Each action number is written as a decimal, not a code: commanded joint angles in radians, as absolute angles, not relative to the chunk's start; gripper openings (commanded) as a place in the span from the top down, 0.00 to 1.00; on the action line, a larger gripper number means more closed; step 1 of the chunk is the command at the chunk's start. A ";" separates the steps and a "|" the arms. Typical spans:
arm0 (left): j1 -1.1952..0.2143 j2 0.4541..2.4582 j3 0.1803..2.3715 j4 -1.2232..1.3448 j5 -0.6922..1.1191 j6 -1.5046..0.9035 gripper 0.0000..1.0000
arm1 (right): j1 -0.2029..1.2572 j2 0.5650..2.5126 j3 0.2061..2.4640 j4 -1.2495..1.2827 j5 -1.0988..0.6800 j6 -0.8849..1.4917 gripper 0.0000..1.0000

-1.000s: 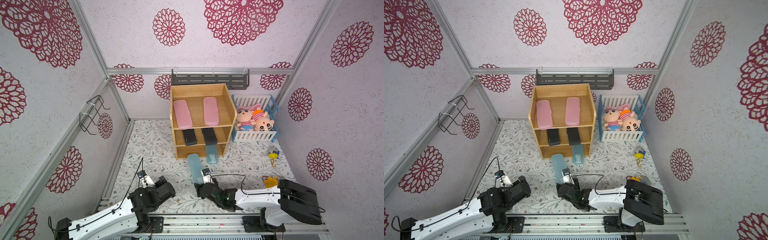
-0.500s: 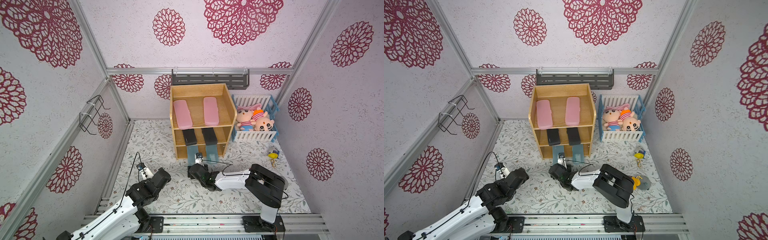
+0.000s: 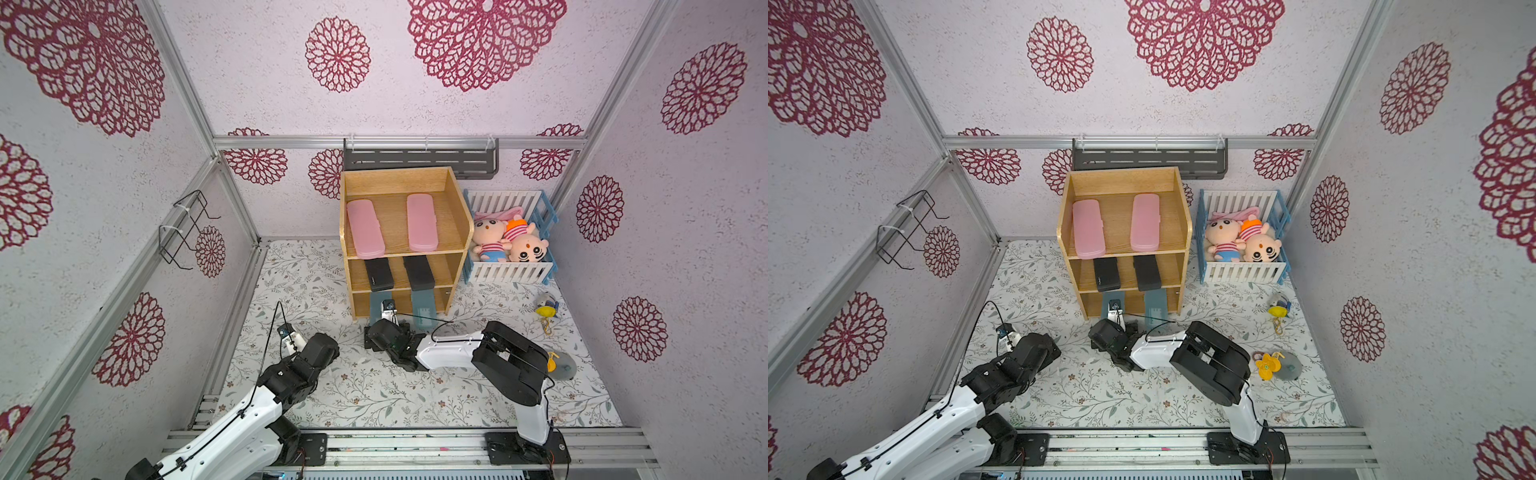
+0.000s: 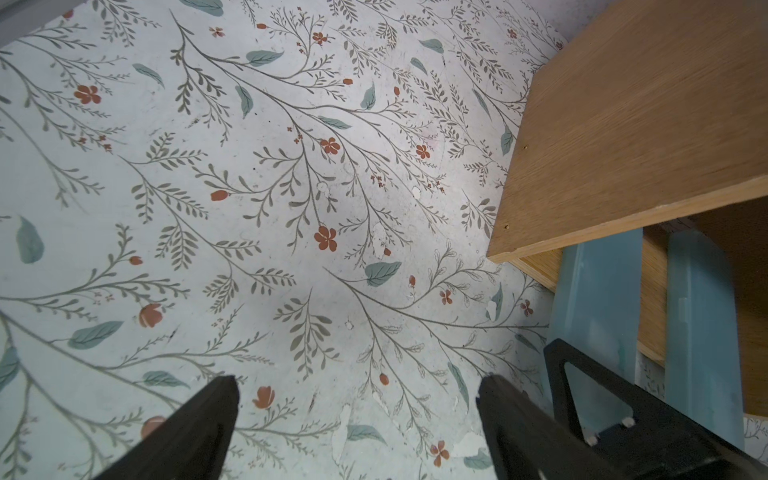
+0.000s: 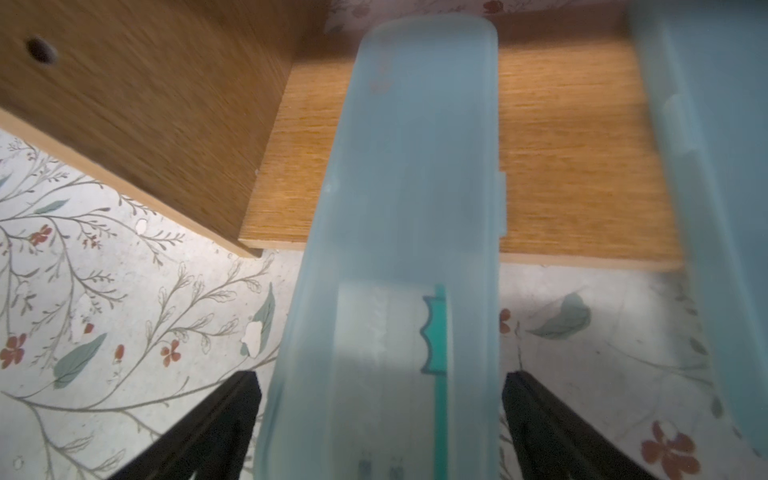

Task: Place the pencil cases on the shelf according to color
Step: Place the pencil case on the shelf.

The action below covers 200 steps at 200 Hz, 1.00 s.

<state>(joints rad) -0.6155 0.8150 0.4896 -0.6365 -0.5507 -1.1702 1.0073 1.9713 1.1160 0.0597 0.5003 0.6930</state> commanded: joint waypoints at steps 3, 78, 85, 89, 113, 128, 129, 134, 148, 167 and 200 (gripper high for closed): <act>-0.604 0.815 0.495 -0.613 -0.537 -1.137 0.03 | 1.005 1.867 1.108 0.034 0.519 0.695 0.01; -0.601 0.802 0.522 -0.665 -0.558 -1.121 0.03 | 1.022 1.674 0.938 -0.015 0.488 0.719 0.02; -0.601 0.798 0.519 -0.667 -0.562 -1.123 0.03 | 1.025 1.665 0.920 -0.015 0.486 0.723 0.04; -0.601 0.795 0.516 -0.667 -0.563 -1.123 0.03 | 1.029 1.661 0.911 -0.013 0.484 0.726 0.07; -0.601 0.779 0.502 -0.663 -0.582 -1.127 0.03 | 1.041 1.653 0.860 0.031 0.441 0.728 0.33; -0.601 0.781 0.500 -0.660 -0.595 -1.122 0.03 | 1.042 1.675 0.854 0.064 0.403 0.721 0.42; -0.601 0.782 0.501 -0.661 -0.596 -1.122 0.03 | 1.042 1.677 0.854 0.066 0.401 0.720 0.42; -0.602 0.784 0.502 -0.662 -0.599 -1.121 0.03 | 1.042 1.691 0.859 0.073 0.394 0.716 0.44; -0.601 0.792 0.506 -0.667 -0.609 -1.118 0.03 | 1.041 1.735 0.886 0.080 0.387 0.709 0.47; -0.601 0.799 0.510 -0.665 -0.609 -1.119 0.03 | 1.031 1.795 0.931 0.090 0.382 0.700 0.48; -0.602 0.807 0.506 -0.657 -0.608 -1.122 0.03 | 0.996 1.857 0.996 0.097 0.391 0.692 0.48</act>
